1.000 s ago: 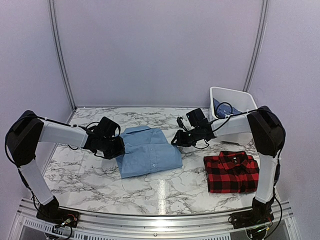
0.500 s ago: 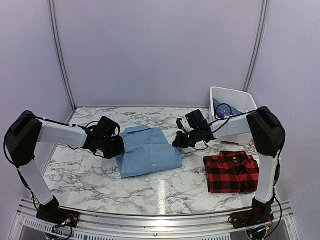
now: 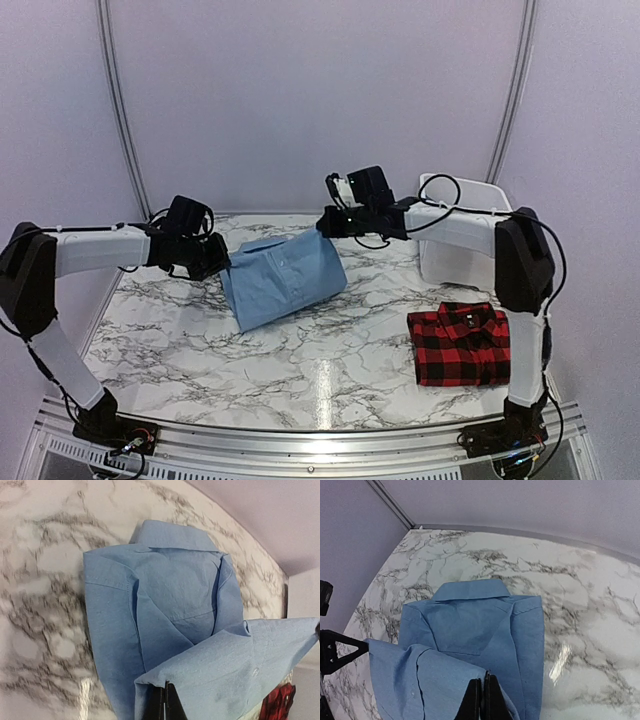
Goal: Fold and stack the long sleeve shirts
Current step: Move the 2/3-rectangle-folded shirt to the center of the board.
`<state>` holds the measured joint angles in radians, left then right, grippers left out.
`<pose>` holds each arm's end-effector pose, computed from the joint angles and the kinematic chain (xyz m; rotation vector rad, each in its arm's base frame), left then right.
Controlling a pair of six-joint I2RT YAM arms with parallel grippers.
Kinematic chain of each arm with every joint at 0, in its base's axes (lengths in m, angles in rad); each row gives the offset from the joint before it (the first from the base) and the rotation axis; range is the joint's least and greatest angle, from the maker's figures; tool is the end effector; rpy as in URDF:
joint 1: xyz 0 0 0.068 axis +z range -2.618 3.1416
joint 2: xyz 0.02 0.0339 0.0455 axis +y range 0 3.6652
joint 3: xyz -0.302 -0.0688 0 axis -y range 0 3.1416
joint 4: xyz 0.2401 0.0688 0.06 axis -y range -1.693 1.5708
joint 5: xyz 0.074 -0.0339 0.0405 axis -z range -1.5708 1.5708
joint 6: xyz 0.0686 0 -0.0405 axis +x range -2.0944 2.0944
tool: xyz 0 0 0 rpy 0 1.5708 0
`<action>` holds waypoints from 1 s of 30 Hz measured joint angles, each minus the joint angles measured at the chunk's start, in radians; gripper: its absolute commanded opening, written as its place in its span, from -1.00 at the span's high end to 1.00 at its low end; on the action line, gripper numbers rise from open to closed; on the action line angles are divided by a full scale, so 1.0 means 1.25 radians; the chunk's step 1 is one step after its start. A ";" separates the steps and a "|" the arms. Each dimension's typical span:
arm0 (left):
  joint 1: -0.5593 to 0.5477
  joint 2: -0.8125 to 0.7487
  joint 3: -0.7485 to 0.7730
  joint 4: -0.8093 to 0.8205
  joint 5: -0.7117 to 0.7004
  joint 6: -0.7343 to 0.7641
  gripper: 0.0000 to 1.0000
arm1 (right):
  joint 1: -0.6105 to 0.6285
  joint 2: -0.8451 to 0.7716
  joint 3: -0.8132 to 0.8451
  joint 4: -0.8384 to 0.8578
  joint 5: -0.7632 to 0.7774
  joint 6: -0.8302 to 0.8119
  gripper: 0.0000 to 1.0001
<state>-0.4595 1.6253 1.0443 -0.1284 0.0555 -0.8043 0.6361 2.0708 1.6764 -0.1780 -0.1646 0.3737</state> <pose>0.3373 -0.1711 0.2406 -0.3792 2.3551 -0.7008 0.4185 0.3231 0.2649 -0.3914 2.1992 0.7497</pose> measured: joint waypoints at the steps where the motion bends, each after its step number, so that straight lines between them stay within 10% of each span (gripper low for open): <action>1: 0.024 0.026 0.032 -0.001 0.003 0.010 1.00 | -0.001 0.031 0.050 0.004 0.000 -0.006 1.00; 10: 0.152 0.360 0.229 0.024 0.057 0.049 1.00 | -0.027 0.434 0.476 0.020 -0.033 -0.025 1.00; 17: 0.154 0.415 0.283 0.046 0.103 0.055 1.00 | -0.036 0.487 0.433 0.031 -0.070 0.007 1.00; 30: -0.073 0.102 -0.146 0.135 0.092 -0.010 1.00 | 0.022 -0.087 -0.422 0.172 -0.037 0.110 1.00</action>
<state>-0.5503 1.7531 0.8616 0.0406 0.1699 -0.8169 0.6640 1.9625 1.1492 0.0376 -0.2108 0.5114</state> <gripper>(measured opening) 0.005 0.002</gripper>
